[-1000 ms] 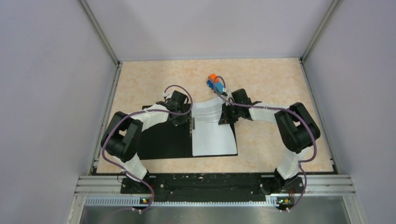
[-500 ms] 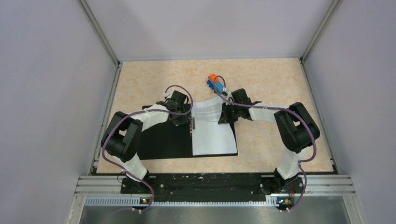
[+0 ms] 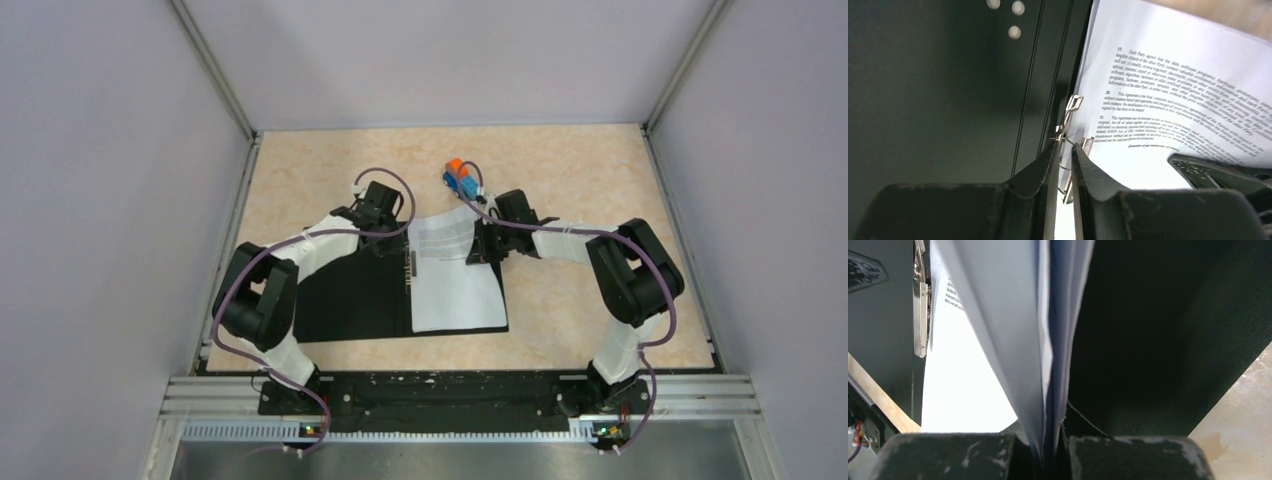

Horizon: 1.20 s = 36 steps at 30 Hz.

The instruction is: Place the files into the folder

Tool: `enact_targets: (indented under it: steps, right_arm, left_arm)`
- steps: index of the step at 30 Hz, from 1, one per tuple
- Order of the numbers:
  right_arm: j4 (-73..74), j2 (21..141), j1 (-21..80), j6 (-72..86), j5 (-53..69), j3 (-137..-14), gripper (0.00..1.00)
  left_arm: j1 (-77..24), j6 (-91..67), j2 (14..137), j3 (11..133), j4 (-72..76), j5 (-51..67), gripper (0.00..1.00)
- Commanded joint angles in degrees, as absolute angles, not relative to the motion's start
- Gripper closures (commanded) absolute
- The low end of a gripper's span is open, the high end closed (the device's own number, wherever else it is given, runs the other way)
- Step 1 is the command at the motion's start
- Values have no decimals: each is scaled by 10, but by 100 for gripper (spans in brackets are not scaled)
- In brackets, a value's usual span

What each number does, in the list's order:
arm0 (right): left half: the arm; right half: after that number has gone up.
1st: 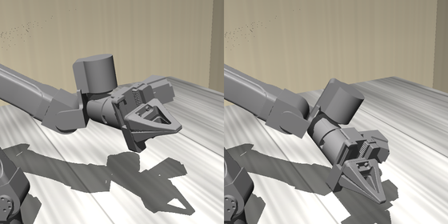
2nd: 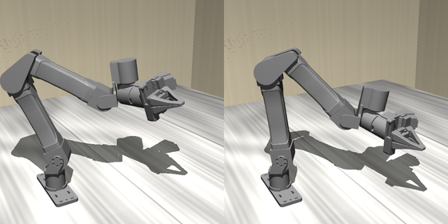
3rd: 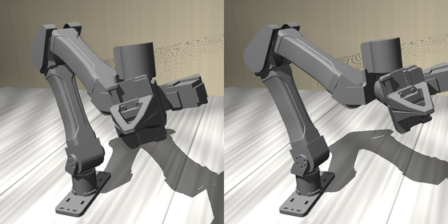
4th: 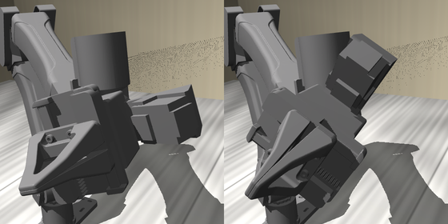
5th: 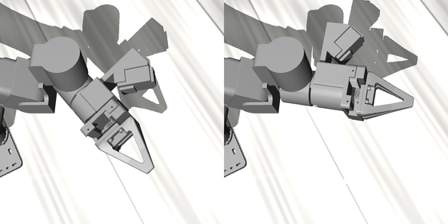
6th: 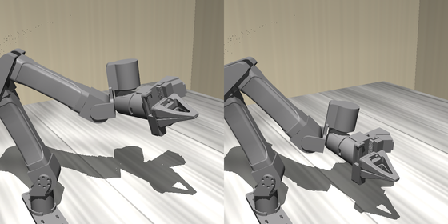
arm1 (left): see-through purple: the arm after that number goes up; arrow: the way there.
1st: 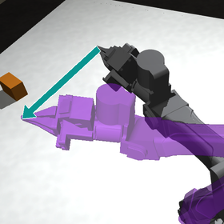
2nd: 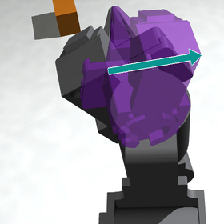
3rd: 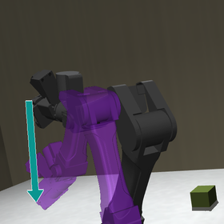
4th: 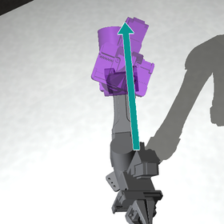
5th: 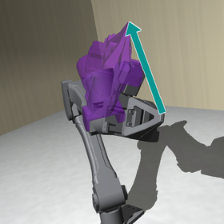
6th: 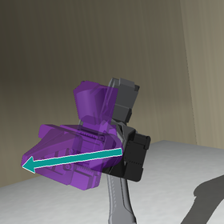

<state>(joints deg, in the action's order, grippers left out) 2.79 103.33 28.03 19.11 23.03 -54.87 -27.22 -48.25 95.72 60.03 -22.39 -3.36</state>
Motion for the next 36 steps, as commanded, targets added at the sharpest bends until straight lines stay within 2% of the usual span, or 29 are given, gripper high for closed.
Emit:
enact_targets:
  steps: [1,6,20,36]
  right_arm:
    - [35,1035,288,179,212,-552,100]
    - [44,1024,288,188,215,-556,100]
    - [46,993,289,206,213,-550,88]
    - [44,1018,297,206,215,-569,87]
  left_arm:
    - [-261,-477,933,626,-230,-26,80]
    - [-261,-485,924,608,-225,-25,81]
    - [-287,-502,862,525,-204,22,82]
    - [-358,-529,822,466,-190,28,90]
